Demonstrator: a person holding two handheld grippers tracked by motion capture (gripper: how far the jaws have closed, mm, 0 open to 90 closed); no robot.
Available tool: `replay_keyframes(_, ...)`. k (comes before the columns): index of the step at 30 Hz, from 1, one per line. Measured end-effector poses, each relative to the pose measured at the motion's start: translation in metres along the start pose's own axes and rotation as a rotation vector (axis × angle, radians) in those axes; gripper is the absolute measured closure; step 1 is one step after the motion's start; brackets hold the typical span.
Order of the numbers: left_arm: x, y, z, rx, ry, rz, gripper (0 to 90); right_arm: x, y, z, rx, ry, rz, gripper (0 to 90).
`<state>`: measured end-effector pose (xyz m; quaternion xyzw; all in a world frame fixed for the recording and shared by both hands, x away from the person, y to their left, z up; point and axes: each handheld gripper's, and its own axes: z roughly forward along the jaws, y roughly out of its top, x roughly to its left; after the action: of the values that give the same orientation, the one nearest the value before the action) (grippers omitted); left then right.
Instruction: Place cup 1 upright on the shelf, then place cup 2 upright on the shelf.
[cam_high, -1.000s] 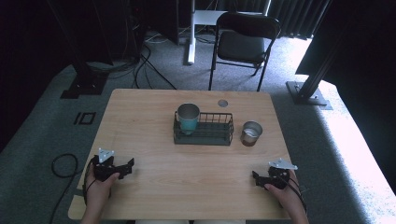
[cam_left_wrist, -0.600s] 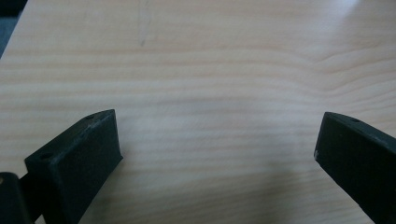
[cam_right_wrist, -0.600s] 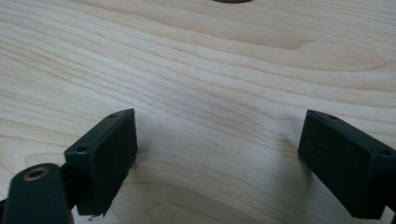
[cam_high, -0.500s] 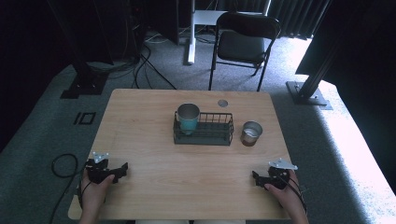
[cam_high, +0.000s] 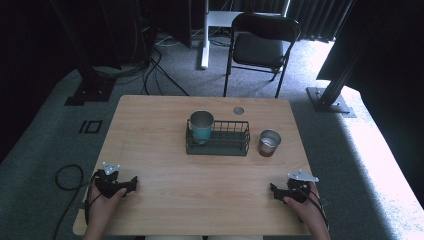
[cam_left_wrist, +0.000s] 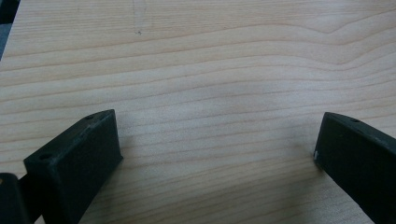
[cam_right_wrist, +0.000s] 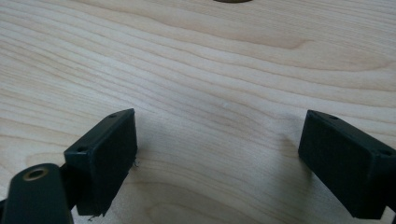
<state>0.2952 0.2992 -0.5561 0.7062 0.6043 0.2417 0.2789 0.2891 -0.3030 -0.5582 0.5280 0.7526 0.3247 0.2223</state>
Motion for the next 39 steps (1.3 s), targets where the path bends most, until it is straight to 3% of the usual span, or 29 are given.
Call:
replay_keyframes(14, 0.001, 0.0, 0.001, -0.001, -0.008, 0.01, 1.0, -0.002, -0.003, -0.004, 0.003, 0.026, -0.027, 11.2)
replay_keyframes(26, 0.001, 0.0, 0.001, -0.002, -0.008, 0.01, 1.0, -0.002, -0.003, -0.004, -0.009, -0.002, -0.02, 11.2)
replay_keyframes(39, 0.001, 0.0, 0.001, -0.002, -0.008, 0.009, 1.0, -0.004, 0.007, 0.0, -0.04, 0.014, 0.005, 11.2)
